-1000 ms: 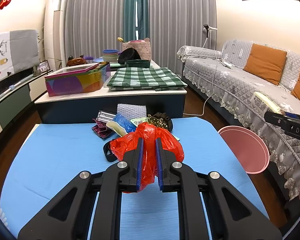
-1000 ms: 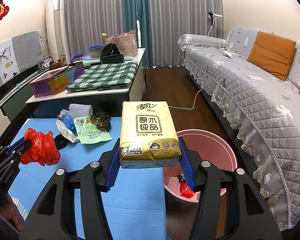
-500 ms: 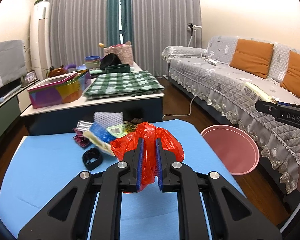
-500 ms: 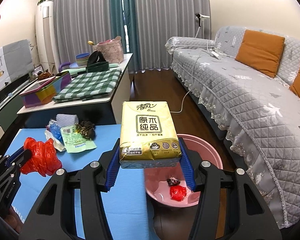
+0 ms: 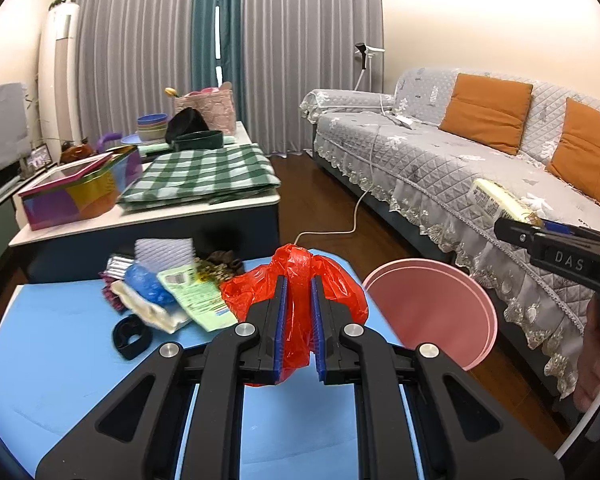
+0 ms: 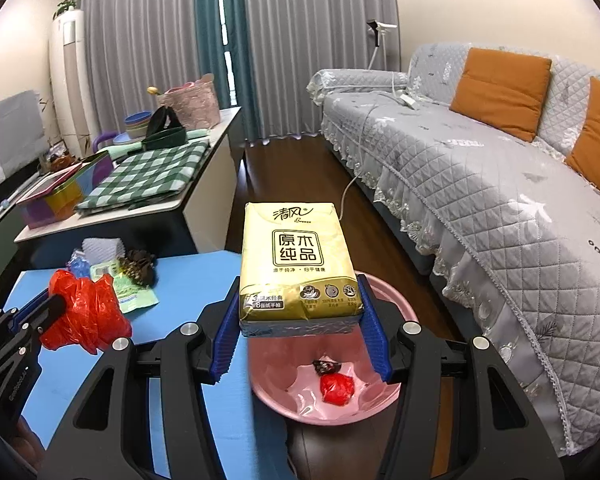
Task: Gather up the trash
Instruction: 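Carry the red plastic bag and tissue pack in both tools over the pink bin, then open both tools to drop the bag and tissue pack into the bin, then move both open tools back toward the remaining trash on the table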
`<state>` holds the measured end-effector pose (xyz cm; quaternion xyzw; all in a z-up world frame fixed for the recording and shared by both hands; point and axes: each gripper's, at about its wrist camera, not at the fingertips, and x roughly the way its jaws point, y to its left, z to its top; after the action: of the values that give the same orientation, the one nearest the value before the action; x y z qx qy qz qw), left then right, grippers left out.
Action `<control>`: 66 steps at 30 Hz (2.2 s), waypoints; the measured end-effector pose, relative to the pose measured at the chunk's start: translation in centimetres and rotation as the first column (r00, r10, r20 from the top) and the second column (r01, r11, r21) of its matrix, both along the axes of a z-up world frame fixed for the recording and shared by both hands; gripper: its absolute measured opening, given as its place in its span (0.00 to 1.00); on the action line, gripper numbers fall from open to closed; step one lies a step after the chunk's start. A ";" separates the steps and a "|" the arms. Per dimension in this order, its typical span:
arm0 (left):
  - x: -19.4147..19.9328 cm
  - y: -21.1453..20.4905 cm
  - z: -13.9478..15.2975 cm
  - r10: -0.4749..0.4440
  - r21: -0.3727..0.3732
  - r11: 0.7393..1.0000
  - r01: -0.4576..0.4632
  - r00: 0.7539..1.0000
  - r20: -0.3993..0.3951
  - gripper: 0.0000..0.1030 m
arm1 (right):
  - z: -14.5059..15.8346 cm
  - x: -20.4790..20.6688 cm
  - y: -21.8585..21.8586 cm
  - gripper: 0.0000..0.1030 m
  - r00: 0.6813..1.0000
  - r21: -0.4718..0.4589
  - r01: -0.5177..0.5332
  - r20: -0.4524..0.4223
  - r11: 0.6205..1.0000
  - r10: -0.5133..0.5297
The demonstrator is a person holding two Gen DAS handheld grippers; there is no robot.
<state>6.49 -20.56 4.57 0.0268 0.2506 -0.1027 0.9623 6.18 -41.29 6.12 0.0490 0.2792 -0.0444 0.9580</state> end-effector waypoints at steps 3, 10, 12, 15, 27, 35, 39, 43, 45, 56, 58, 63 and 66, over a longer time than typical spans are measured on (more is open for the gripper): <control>0.6 -1.3 0.3 -0.015 -0.004 1.000 0.015 1.000 0.004 0.11 | 0.0 0.4 -0.9 0.52 1.000 0.014 0.014 0.003 1.000 -0.014; 2.4 -4.8 0.6 -0.097 0.001 0.995 0.097 0.995 0.014 0.11 | -0.6 1.5 -2.5 0.52 0.999 0.034 0.047 -0.012 0.998 -0.047; 2.9 -5.8 0.6 -0.120 0.001 0.993 0.120 0.993 0.016 0.11 | -0.7 1.6 -2.9 0.52 0.998 0.041 0.057 -0.013 0.998 -0.057; 3.8 -6.9 0.5 -0.149 -0.004 0.989 0.149 0.989 0.016 0.11 | -0.9 2.0 -3.8 0.52 0.997 0.058 0.080 -0.019 0.995 -0.079; 6.6 -11.0 -1.2 -0.270 -0.027 0.962 0.270 0.963 -0.008 0.11 | -2.3 3.3 -6.6 0.52 0.987 0.085 0.152 -0.060 0.985 -0.147; 8.5 -11.5 -3.3 -0.327 -0.099 0.943 0.318 0.939 -0.101 0.17 | -2.6 4.1 -6.6 0.67 0.984 0.039 0.170 -0.064 0.985 -0.167; 8.1 -10.8 -3.2 -0.315 -0.098 0.947 0.306 0.944 -0.102 0.17 | -2.3 4.1 -5.8 0.69 0.987 0.023 0.152 -0.057 0.988 -0.151; 7.3 -9.5 -2.9 -0.295 -0.098 0.953 0.286 0.950 -0.101 0.17 | -1.5 3.9 -4.9 0.69 0.990 0.020 0.136 -0.044 0.991 -0.135; 6.8 -8.7 -2.6 -0.277 -0.095 0.959 0.268 0.955 -0.102 0.17 | -1.1 3.7 -4.3 0.69 0.991 0.020 0.127 -0.035 0.992 -0.126; 2.3 -0.7 -1.7 -0.137 -0.104 0.986 0.127 0.986 -0.094 0.17 | 0.9 1.6 0.8 0.68 1.000 0.021 0.028 0.013 0.999 -0.028; 1.5 1.3 -2.0 -0.105 -0.109 0.989 0.095 0.990 -0.093 0.17 | 0.9 1.2 1.8 0.67 1.000 0.030 0.004 0.021 1.000 -0.004; 0.0 5.7 -3.6 -0.025 -0.093 0.996 0.016 0.995 -0.101 0.18 | 0.2 0.9 4.5 0.65 0.998 0.062 -0.057 0.008 0.996 0.056; 0.4 8.6 -4.5 0.042 -0.122 0.991 -0.058 0.991 -0.128 0.18 | -0.3 1.2 5.8 0.61 0.997 0.074 -0.073 -0.005 0.995 0.074</control>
<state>6.90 -11.93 0.11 -0.0463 0.3042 -0.0954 0.9467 7.37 -35.51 5.81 0.0737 0.2861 0.0011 0.9554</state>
